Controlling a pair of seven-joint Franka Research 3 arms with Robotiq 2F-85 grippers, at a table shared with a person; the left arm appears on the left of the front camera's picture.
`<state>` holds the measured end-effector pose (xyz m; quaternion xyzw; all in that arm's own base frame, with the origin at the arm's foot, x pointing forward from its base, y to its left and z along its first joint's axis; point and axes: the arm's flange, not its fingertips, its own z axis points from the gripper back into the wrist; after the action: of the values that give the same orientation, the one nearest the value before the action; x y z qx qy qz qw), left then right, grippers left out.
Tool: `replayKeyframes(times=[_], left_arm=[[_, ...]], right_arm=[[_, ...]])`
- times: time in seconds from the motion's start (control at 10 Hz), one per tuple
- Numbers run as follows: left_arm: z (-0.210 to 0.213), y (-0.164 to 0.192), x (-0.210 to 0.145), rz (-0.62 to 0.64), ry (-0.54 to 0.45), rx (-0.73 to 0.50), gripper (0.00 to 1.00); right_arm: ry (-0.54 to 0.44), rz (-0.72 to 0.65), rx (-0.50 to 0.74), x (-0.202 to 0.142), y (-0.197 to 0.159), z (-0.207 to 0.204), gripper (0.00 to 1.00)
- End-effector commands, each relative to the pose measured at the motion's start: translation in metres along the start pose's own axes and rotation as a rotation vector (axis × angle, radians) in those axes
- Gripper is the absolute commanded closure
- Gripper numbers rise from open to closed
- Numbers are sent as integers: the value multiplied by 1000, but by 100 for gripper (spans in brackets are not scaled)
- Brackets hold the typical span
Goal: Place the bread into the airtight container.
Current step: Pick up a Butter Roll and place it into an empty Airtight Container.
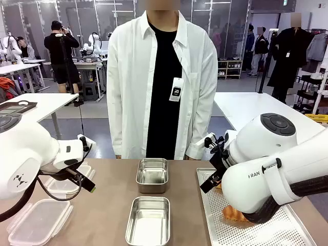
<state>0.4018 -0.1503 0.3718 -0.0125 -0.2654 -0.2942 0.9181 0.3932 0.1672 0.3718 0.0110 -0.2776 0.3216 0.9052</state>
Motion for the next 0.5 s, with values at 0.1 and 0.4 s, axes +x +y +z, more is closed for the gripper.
replayKeyframes(times=[0.1, 0.4], left_arm=[[0, 0, 0, 0, 0, 0, 0], [0, 0, 0, 0, 0, 0, 0]], right_arm=[[0, 0, 0, 0, 0, 0, 0], [0, 0, 0, 0, 0, 0, 0]])
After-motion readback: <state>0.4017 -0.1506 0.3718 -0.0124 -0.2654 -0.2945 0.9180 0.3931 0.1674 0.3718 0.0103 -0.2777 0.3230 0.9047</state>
